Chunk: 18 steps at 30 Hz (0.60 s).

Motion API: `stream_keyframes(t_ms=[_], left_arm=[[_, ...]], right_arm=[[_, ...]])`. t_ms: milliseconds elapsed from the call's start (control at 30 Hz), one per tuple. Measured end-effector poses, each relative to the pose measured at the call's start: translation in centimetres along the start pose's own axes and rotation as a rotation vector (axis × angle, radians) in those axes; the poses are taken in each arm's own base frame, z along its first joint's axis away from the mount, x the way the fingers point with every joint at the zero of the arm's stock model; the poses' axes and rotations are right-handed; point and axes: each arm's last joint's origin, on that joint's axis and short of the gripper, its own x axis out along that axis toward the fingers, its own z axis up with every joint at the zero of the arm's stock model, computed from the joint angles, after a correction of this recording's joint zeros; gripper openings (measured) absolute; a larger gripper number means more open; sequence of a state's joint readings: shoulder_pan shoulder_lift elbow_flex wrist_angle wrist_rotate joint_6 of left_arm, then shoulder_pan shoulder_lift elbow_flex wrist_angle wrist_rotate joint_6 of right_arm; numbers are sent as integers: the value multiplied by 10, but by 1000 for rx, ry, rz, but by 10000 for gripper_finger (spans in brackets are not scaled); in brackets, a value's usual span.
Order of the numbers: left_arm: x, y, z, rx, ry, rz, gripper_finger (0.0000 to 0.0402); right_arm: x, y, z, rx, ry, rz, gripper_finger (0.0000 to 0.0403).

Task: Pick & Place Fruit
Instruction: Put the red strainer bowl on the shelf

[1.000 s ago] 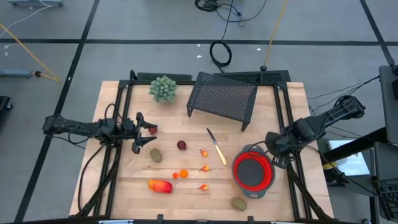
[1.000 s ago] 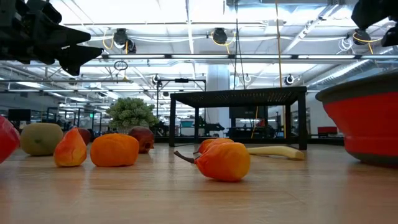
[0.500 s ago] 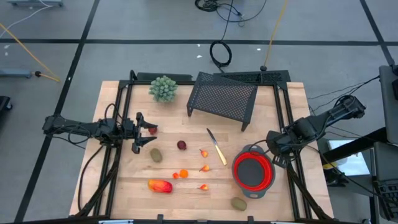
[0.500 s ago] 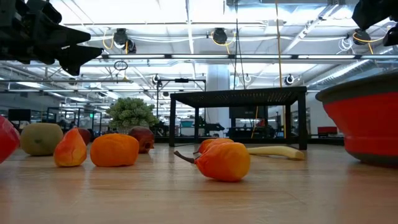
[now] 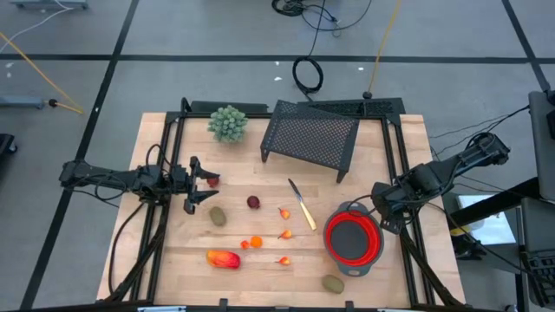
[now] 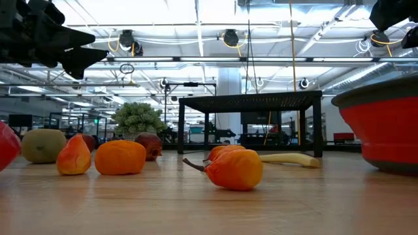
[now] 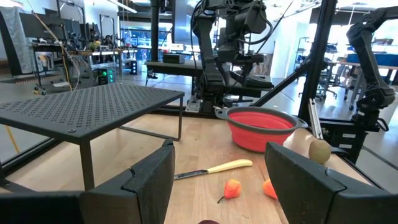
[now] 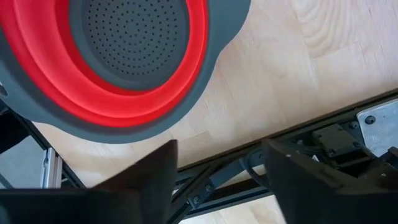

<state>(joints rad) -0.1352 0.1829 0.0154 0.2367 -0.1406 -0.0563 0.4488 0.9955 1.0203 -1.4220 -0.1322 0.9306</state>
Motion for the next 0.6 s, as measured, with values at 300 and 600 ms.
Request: stream_keyframes(t_ms=[300, 600], left_arm=[[0, 0, 0, 24, 0, 0, 250], [0, 0, 0, 56, 0, 0, 250]], right_arm=[[1, 5, 4, 50, -31, 34, 314], [39, 2, 8, 87, -18, 1, 314]])
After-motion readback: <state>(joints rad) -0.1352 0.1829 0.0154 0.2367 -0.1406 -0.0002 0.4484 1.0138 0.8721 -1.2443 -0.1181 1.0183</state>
